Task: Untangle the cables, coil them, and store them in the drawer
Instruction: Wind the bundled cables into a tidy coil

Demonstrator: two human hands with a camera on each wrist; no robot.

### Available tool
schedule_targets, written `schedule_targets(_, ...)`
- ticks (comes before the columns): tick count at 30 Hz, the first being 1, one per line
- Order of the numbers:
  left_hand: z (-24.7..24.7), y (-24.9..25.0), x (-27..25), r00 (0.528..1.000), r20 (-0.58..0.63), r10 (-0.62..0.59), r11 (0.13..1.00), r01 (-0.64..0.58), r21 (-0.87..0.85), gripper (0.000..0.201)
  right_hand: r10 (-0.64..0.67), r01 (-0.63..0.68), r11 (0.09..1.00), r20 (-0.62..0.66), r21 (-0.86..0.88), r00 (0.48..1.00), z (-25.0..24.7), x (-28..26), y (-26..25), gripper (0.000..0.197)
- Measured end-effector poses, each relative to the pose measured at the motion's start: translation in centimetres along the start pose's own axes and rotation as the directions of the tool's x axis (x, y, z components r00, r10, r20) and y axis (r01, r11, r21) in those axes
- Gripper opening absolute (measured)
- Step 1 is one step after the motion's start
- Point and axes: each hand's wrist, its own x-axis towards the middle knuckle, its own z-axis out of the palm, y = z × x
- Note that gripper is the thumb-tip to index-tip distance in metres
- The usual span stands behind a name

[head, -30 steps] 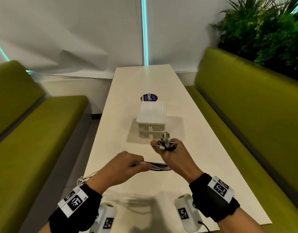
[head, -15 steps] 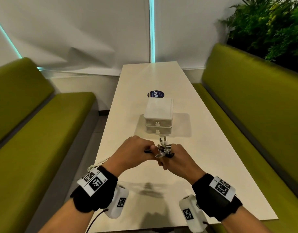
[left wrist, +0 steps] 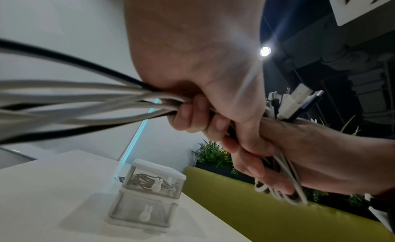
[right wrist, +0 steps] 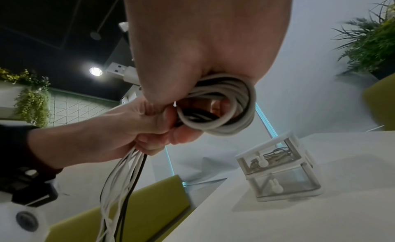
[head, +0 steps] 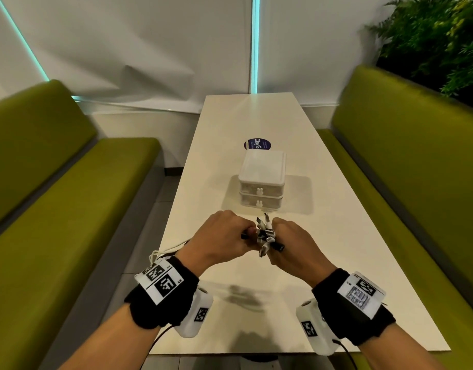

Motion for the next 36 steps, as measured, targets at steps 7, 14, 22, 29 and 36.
schedule_targets(7, 0.2, 0.3, -0.1, 0.997, -0.033, 0.067, 0.997, -0.068, -0.025, 0.024, 0.041, -0.180, 0.705, 0.214, 0.686, 0.976, 1.3, 0.5, 1.6, 0.036)
schedule_targets(14, -0.6, 0.0, -0.4, 0.992, 0.119, 0.036, 0.981, -0.012, -0.195, 0.057, -0.096, -0.350, 0.510, 0.456, 0.786, 0.885, 1.1, -0.4, 1.4, 0.050)
schedule_targets(22, -0.8, -0.5, -0.5, 0.995, 0.054, 0.088, 0.967, -0.072, -0.244, 0.089, -0.020, -0.477, 0.407, 0.530, 0.779, 0.848, 2.0, 0.1, 0.5, 0.058)
schedule_targets(29, -1.6, 3.2, -1.1, 0.955, 0.080, 0.286, 0.939, -0.263, -0.220, 0.037, -0.037, -0.324, 0.450, 0.380, 0.832, 0.924, 2.8, -0.2, 0.7, 0.029)
schedule_targets(36, 1.4, 1.3, 0.1, 0.975, -0.131, 0.179, 0.961, -0.202, -0.188, 0.029, 0.019, -0.341, 0.550, 0.397, 0.762, 0.918, 2.7, 0.0, -0.5, 0.027)
